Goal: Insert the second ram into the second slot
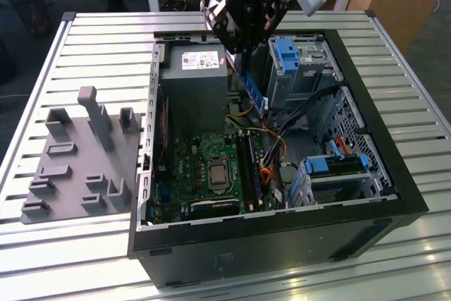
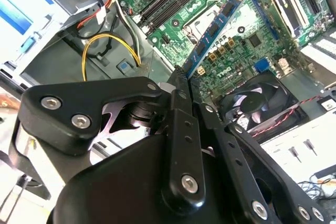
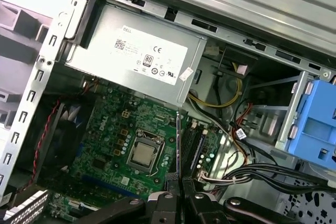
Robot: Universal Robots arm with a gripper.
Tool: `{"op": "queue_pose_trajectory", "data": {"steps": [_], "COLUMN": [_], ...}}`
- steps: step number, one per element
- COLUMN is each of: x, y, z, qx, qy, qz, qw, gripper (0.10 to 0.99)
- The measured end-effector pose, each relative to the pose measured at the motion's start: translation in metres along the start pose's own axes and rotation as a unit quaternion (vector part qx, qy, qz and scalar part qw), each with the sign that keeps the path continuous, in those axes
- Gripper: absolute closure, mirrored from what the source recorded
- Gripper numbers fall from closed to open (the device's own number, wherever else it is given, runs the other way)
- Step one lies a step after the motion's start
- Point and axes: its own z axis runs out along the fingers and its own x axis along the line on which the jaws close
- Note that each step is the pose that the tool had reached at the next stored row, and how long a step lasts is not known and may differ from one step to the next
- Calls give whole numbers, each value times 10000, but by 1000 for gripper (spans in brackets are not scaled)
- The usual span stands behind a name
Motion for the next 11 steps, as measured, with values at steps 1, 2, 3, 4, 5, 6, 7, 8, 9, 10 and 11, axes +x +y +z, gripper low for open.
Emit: {"op": "queue_pose_trajectory", "data": {"steps": [1,2,3,4,5,6,7,8,9,10,11], "x": [0,0,0,0,0,0,0,0,0,0,0], "y": [0,0,0,0,0,0,0,0,0,0,0], "z": [1,1,1,1,1,1,1,1,1,1,1], "qx": [2,2,3,2,3,3,3,3,3,3,3], "qy": [-1,-2,-3,-5,-6,-7,-8,-9,-10,-11,-12], "qz": [52,96,136,172,208,247,286,322,351,379,404], "qw": [10000,10000,9999,9999,9998,9997,9996,9995,9994,9993,9992], "gripper": [949,949,949,949,949,949,949,949,949,949,949]}}
